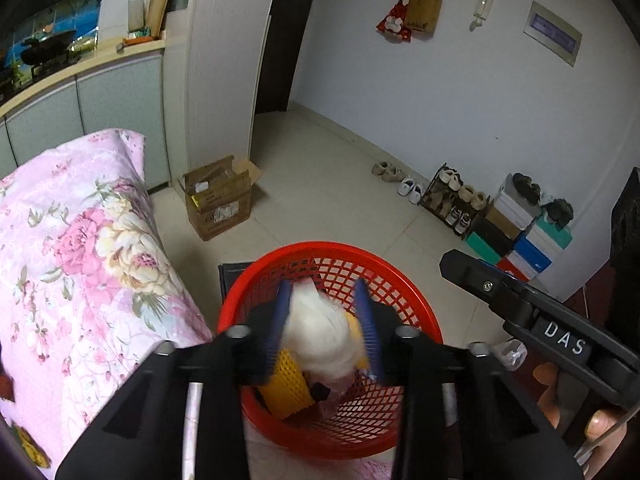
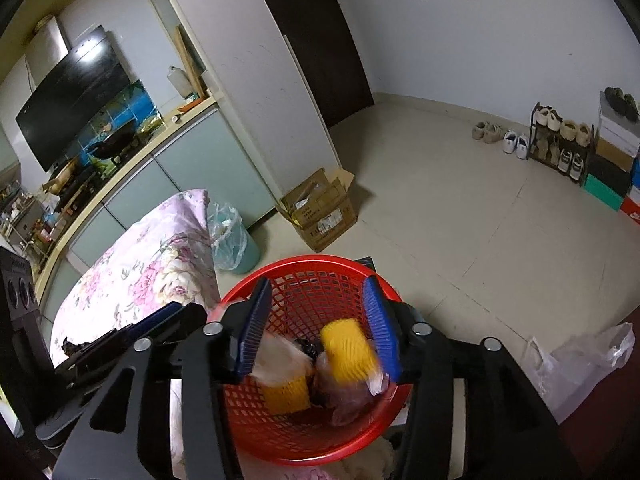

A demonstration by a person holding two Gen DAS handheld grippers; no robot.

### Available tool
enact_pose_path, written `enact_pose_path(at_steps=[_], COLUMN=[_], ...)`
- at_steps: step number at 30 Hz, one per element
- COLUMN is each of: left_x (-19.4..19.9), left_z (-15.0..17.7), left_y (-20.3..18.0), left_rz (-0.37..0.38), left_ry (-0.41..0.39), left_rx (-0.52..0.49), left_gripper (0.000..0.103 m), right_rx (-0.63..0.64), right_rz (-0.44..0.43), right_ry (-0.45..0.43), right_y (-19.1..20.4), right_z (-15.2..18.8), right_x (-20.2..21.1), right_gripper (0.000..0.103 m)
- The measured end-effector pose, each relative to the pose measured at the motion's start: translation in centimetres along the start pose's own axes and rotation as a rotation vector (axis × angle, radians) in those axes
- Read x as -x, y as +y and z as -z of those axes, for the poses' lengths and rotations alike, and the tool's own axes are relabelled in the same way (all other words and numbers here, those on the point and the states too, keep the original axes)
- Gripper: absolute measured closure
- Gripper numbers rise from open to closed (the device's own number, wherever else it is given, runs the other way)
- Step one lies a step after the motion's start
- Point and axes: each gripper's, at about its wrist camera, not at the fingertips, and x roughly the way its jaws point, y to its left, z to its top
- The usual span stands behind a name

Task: Collect trash
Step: 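Carry the cream cloth and yellow sponge to the red basket and release both, then move both tools back from the basket to the bed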

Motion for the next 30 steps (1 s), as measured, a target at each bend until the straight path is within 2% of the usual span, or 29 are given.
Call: enact_pose_path(at_steps=[1, 4, 10, 14, 19, 26, 30], left_x=[0.2, 1.1, 3.9, 6.4, 9.0, 12.0, 13.9], left_z=[0.1, 0.3, 0.6, 1.2, 2.3, 4.5, 5.8], left_y=[0.0, 0.1, 1.7, 2.7, 3.7, 5.2, 6.7], left_rz=[-0.008, -0.022, -0.064, -0.106, -0.157, -0.227, -0.272], left_ry=[-0.008, -0.019, -0.059, -0.100, -0.135, -0.164, -0.176], left_rx=[-0.005, -0.012, 0.008, 0.012, -0.002, 0.035, 0.052], left_gripper=[0.051, 0.038, 0.028, 0.027, 0.025, 0.024, 0.023], right_rx=[0.001, 0.001, 0.003, 0.013, 0.055, 0.113, 0.158], right_rz=[0.001, 0.002, 0.004, -0.022, -0.054, -0.104, -0.129], right_ry=[-0.004, -0.014, -0.038, -0.066, -0.098, -0.137, -0.160], right_y=[0.1, 0.0, 0.5, 1.2, 2.7, 5.3, 7.0], right_z=[0.0, 0.0, 0.0, 0.1, 0.5, 1.4, 2.0], right_x=[0.1, 0.5, 1.2, 1.9, 2.8, 4.2, 5.1], right_gripper=[0.055, 0.053, 0.044, 0.034, 0.029, 0.022, 0.021])
